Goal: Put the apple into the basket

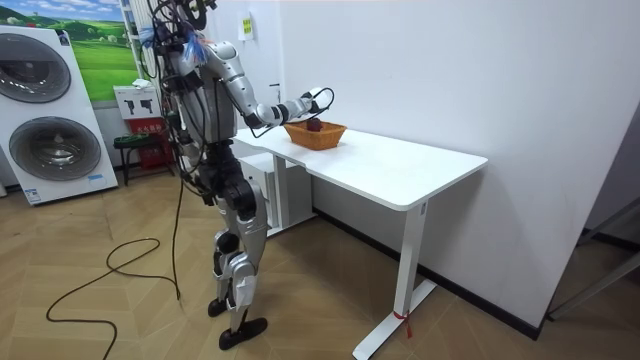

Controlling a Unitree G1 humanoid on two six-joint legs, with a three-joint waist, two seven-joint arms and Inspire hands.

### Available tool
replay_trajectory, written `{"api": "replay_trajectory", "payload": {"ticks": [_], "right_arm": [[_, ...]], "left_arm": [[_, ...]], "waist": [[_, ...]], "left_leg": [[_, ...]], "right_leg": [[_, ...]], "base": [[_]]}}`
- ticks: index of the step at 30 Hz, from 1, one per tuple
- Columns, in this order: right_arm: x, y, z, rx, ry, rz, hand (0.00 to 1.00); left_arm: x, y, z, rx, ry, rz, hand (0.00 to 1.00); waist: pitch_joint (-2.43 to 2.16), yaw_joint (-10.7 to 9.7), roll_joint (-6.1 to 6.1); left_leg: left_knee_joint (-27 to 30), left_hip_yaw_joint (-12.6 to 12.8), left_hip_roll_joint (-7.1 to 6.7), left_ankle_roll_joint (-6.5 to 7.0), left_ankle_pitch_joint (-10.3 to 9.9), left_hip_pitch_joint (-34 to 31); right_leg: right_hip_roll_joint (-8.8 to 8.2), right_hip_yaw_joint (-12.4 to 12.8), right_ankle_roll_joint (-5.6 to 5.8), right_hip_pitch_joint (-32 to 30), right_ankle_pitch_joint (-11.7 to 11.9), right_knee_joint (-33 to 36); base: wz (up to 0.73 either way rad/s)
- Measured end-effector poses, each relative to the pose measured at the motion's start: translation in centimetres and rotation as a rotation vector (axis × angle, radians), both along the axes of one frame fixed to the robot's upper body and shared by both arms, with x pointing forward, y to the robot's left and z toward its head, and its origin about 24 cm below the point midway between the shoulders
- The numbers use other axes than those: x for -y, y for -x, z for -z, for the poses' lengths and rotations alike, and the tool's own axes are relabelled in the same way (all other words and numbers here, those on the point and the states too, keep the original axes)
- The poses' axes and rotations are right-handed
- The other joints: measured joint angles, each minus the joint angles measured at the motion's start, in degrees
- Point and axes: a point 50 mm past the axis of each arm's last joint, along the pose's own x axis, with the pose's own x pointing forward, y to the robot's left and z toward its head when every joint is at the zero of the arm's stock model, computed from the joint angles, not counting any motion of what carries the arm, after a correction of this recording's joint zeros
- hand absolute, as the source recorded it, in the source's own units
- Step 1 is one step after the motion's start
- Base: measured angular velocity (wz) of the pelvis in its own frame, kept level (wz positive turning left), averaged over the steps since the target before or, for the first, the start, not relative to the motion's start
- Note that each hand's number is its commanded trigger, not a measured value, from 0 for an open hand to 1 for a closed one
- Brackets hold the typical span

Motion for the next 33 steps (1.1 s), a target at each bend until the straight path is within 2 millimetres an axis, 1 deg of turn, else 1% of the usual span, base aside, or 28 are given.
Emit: {"api": "replay_trajectory", "payload": {"ticks": [5,8,10,12,20,23,26,29,30,31,32,33], "right_arm": [[0.0,0.0,0.0,-0.001,-0.001,-0.002,0.00],[0.0,0.0,0.0,-0.003,-0.002,-0.005,0.00],[0.0,0.0,0.0,-0.005,-0.001,-0.008,0.00],[-0.1,0.0,0.0,-0.007,-0.003,-0.011,0.00],[0.1,0.0,0.0,-0.014,-0.056,-0.003,0.00],[0.4,-0.1,-0.2,-0.008,-0.093,0.022,0.00],[1.5,-0.2,-1.0,0.033,-0.110,0.082,0.00],[2.8,-0.2,-2.8,0.125,-0.157,0.159,0.00],[3.3,-0.1,-3.8,0.180,-0.169,0.195,0.00],[4.0,0.2,-4.5,0.229,-0.184,0.234,0.00],[4.5,0.3,-4.8,0.253,-0.190,0.258,0.00],[5.8,0.6,-5.2,0.294,-0.197,0.324,0.00]], "left_arm": [[0.1,-0.2,0.0,0.009,0.001,0.005,0.00],[0.1,-0.3,0.0,0.009,0.002,0.012,0.00],[0.1,-0.4,-0.1,0.014,0.002,0.013,0.00],[0.1,-0.4,-0.1,0.016,0.002,0.011,0.00],[0.1,-0.5,-0.1,0.019,0.005,0.011,0.00],[0.1,-0.4,-0.1,0.017,0.003,0.012,0.00],[0.1,-0.3,-0.1,0.019,-0.005,0.009,0.00],[0.0,0.1,-0.1,0.019,-0.013,-0.013,0.00],[-0.2,0.5,-0.1,0.015,-0.017,-0.025,0.00],[-0.4,1.0,-0.1,0.008,-0.025,-0.039,0.00],[-0.4,1.2,-0.1,0.007,-0.028,-0.052,0.00],[-0.5,1.7,-0.1,0.008,-0.034,-0.080,0.00]], "waist": [[0.05,-0.08,0.01],[0.18,-0.05,0.13],[0.42,-0.08,0.20],[0.49,-0.16,0.28],[0.35,-0.39,0.07],[0.19,-1.04,-0.16],[0.12,-1.48,-0.24],[0.04,-2.94,-0.08],[-0.07,-3.66,0.03],[-0.24,-4.63,0.06],[-0.31,-5.08,0.08],[-0.27,-5.30,0.15]], "left_leg": [[-0.06,-0.06,-0.01,0.00,0.00,0.03],[-0.07,-0.03,-0.03,0.00,0.00,0.28],[-0.07,-0.03,-0.02,0.00,0.00,0.28],[-0.14,-0.06,-0.02,0.00,0.00,0.27],[-0.05,-0.09,-0.02,0.00,0.00,0.24],[-0.03,-0.15,-0.07,0.00,0.00,0.26],[-0.08,-0.03,-0.08,0.00,0.01,0.29],[-0.05,-0.04,-0.08,0.00,0.01,0.19],[-0.16,-0.03,-0.07,0.01,0.01,0.31],[-0.31,0.32,-0.04,0.00,0.01,0.56],[-0.31,0.32,-0.05,0.00,0.01,0.72],[-0.55,0.58,-0.03,0.00,0.01,1.45]], "right_leg": [[0.00,-0.05,0.00,0.07,0.00,-0.07],[-0.02,0.01,0.00,0.12,0.00,-0.10],[-0.02,0.01,0.00,0.12,0.00,-0.16],[-0.02,-0.09,0.00,0.10,0.00,-0.17],[-0.05,-0.26,0.00,0.19,0.00,-0.19],[-0.08,-0.38,0.00,0.22,0.00,-0.20],[-0.07,-0.15,0.00,0.12,0.00,-0.17],[-0.04,-0.14,0.00,0.06,0.00,-0.16],[-0.02,-0.12,0.00,0.09,0.00,-0.18],[-0.02,-0.11,0.00,0.24,0.00,-0.20],[-0.02,-0.03,0.00,0.39,0.00,-0.21],[0.01,0.44,0.00,0.61,0.00,-0.28]], "base": [[0.00],[0.00],[0.00],[0.00],[0.00],[0.00],[-0.01],[0.00],[0.00],[0.00],[-0.04],[-0.10]]}}
